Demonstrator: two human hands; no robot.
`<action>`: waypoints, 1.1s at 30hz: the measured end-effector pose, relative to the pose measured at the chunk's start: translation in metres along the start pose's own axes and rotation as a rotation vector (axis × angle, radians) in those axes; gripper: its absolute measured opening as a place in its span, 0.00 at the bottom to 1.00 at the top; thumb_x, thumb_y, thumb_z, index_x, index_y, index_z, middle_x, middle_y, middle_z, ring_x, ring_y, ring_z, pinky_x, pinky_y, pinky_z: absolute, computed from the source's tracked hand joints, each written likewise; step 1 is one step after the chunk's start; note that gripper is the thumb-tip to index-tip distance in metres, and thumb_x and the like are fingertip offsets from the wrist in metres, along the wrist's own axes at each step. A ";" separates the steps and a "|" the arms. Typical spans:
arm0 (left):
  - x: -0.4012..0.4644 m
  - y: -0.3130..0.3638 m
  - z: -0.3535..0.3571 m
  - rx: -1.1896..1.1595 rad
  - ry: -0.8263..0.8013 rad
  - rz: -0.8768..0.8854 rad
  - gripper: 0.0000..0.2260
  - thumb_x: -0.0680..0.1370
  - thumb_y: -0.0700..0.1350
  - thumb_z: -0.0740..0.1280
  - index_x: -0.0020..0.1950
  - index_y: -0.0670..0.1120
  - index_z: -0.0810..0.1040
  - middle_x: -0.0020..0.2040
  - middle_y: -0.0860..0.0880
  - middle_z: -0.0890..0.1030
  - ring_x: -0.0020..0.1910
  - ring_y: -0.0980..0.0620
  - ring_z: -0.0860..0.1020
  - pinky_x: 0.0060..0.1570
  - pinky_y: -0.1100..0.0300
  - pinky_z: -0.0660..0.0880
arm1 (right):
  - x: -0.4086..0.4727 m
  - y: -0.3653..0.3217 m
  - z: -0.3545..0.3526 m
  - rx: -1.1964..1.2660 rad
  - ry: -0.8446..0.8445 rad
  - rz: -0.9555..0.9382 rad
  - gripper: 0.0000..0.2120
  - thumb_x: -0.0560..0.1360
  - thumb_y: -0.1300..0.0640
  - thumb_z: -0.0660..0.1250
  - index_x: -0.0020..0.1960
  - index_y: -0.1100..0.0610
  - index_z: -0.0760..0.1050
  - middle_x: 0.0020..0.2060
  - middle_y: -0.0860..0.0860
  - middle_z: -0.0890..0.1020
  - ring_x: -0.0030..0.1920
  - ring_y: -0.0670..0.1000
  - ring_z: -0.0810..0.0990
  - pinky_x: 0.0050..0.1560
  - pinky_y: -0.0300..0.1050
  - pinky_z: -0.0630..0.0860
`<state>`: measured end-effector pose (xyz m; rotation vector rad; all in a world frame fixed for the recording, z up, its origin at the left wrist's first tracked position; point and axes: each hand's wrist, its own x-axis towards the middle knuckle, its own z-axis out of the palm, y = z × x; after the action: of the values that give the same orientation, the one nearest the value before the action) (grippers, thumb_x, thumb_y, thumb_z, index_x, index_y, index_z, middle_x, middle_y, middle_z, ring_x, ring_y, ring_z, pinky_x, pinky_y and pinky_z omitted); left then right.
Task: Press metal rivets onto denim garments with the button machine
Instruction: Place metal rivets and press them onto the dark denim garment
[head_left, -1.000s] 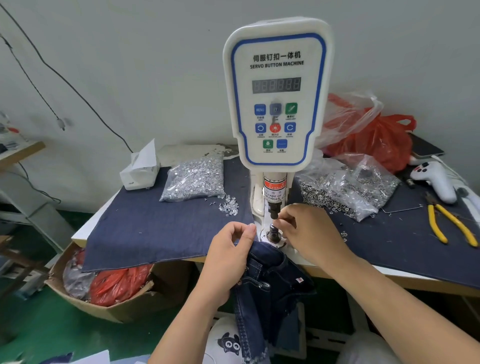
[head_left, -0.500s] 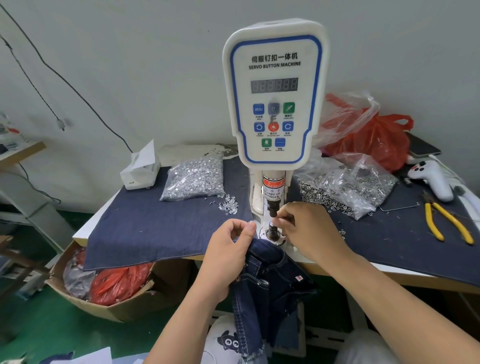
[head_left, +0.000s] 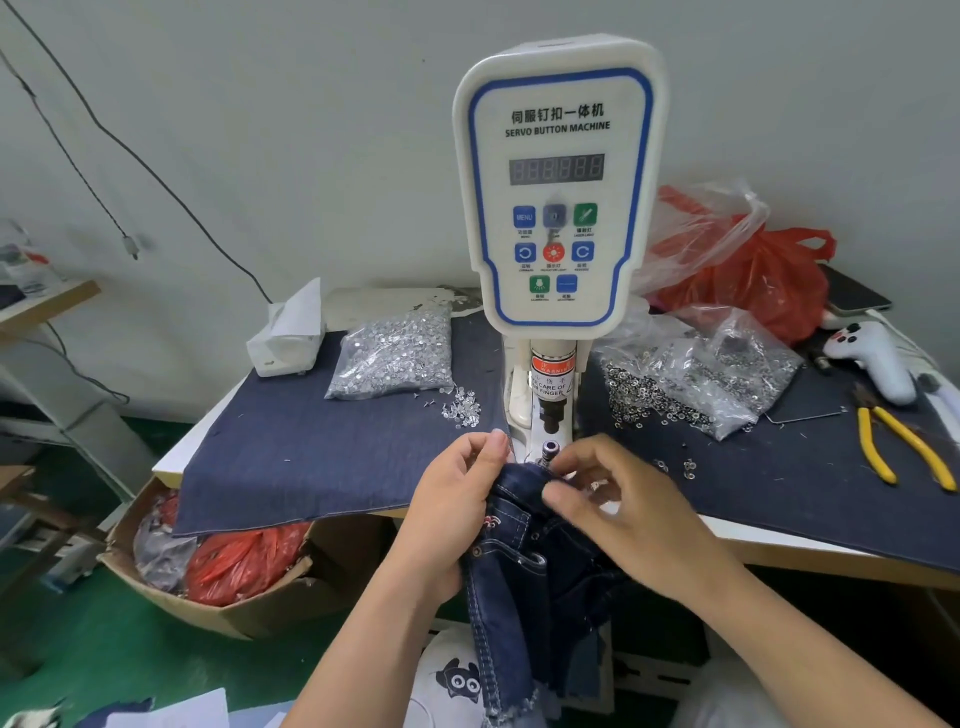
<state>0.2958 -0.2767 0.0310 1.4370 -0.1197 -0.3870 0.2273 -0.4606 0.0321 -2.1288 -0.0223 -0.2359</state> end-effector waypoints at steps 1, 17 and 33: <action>0.000 0.001 0.001 -0.032 -0.030 -0.001 0.11 0.82 0.57 0.69 0.45 0.52 0.83 0.42 0.48 0.84 0.39 0.54 0.82 0.37 0.62 0.78 | -0.004 0.002 -0.001 -0.004 -0.108 0.048 0.21 0.70 0.31 0.70 0.59 0.38 0.73 0.53 0.33 0.82 0.55 0.35 0.80 0.56 0.32 0.74; 0.002 -0.012 -0.023 0.130 -0.409 -0.052 0.11 0.79 0.48 0.74 0.57 0.42 0.84 0.53 0.40 0.85 0.52 0.43 0.82 0.56 0.49 0.79 | 0.008 0.019 -0.042 0.213 -0.594 0.293 0.10 0.76 0.45 0.73 0.49 0.51 0.84 0.42 0.47 0.86 0.43 0.46 0.83 0.46 0.39 0.76; 0.039 -0.018 0.002 0.220 -0.047 0.026 0.14 0.87 0.54 0.64 0.58 0.49 0.86 0.52 0.47 0.89 0.56 0.45 0.86 0.61 0.44 0.80 | 0.047 0.030 -0.017 0.447 -0.147 0.418 0.15 0.68 0.41 0.72 0.38 0.53 0.76 0.40 0.53 0.85 0.42 0.52 0.84 0.46 0.47 0.73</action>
<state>0.3283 -0.2930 0.0080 1.6413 -0.2248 -0.3957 0.2737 -0.4946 0.0239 -1.6545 0.2593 0.1619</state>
